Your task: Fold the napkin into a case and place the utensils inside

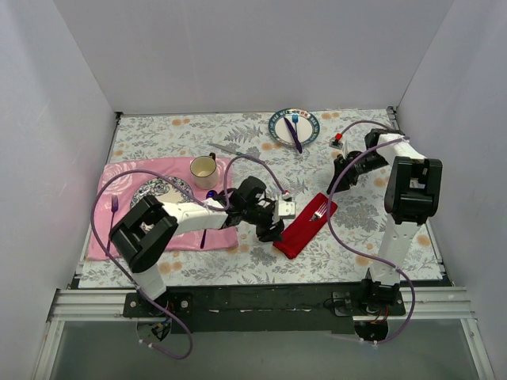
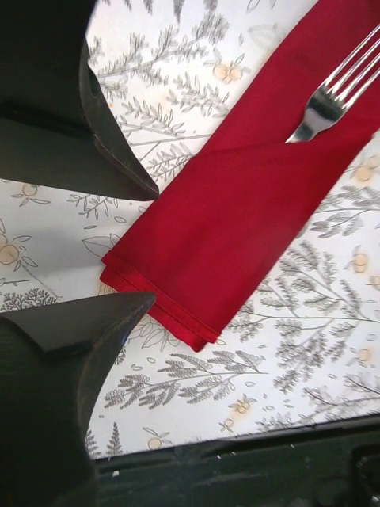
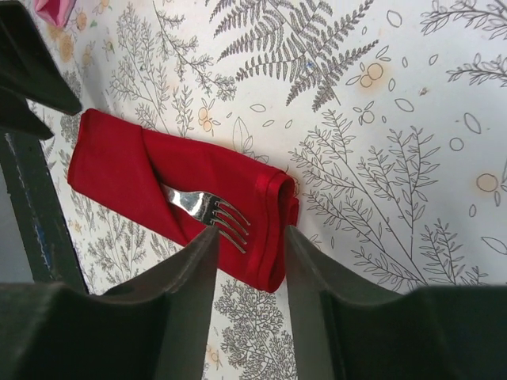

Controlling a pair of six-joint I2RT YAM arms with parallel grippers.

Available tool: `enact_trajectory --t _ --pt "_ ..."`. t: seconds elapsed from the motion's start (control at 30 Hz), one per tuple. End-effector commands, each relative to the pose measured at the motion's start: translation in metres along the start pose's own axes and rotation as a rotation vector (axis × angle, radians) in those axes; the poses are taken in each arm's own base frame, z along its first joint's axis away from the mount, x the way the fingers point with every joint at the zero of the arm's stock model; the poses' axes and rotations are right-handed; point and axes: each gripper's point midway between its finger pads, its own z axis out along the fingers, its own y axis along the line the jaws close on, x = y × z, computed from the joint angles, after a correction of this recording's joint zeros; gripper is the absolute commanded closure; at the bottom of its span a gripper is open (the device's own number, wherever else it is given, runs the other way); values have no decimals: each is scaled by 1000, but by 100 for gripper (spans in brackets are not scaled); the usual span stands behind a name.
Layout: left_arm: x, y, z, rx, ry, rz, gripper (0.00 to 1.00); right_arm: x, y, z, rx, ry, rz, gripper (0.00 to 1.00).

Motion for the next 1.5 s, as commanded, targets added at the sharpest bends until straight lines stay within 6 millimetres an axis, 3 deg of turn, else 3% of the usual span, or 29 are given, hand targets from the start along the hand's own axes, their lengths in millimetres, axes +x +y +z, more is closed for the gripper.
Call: enact_trajectory --t 0.0,0.07,0.13,0.17,0.2,0.23,0.27,0.3,0.37,0.4,0.43,0.5,0.53,0.63,0.87,1.13,1.2,1.3,1.47 --pt "-66 10 -36 -75 -106 44 48 -37 11 -24 46 -67 -65 51" --pt "-84 22 -48 -100 -137 -7 45 -52 11 -33 70 -93 -88 43" --pt "-76 54 -67 -153 -111 -98 40 -65 11 -43 90 -128 -83 28" --pt "-104 77 -83 -189 -146 -74 38 -75 12 -49 98 -153 -98 23" --pt "-77 98 -90 -196 -78 -127 37 -80 15 -55 112 -168 -100 17" --pt "-80 115 -100 -214 -75 -113 33 -87 14 -60 129 -187 -96 10" --pt "-100 140 -117 -261 -97 -83 32 -90 14 -62 140 -197 -93 8" --pt "-79 168 -127 -297 -66 -141 31 -94 18 -67 158 -210 -99 7" --pt "-71 199 -141 -329 -54 -161 31 -102 18 -73 187 -239 -90 5" --pt "-80 220 -164 -364 -61 -140 30 -104 21 -75 193 -247 -97 5" --pt "-56 235 -157 -338 -16 -111 30 -106 23 -77 198 -255 -98 5" --pt "-45 257 -176 -350 28 -46 32 -109 26 -80 202 -265 -98 5" --pt "-22 268 -172 -340 70 -6 33 -110 27 -81 205 -266 -98 4" --pt "3 294 -182 -395 86 43 33 -110 29 -83 206 -269 -84 4" --pt "49 315 -156 -359 125 158 37 -109 30 -85 219 -267 -62 3" --pt "76 324 -131 -317 113 203 40 -109 27 -85 219 -267 -39 2" --pt "84 322 -124 -301 121 215 43 -110 24 -86 227 -264 -38 2" --pt "91 314 -117 -259 113 231 55 -110 20 -88 247 -258 -39 2" --pt "97 281 -98 -110 119 253 69 -114 17 -88 246 -257 -40 2"
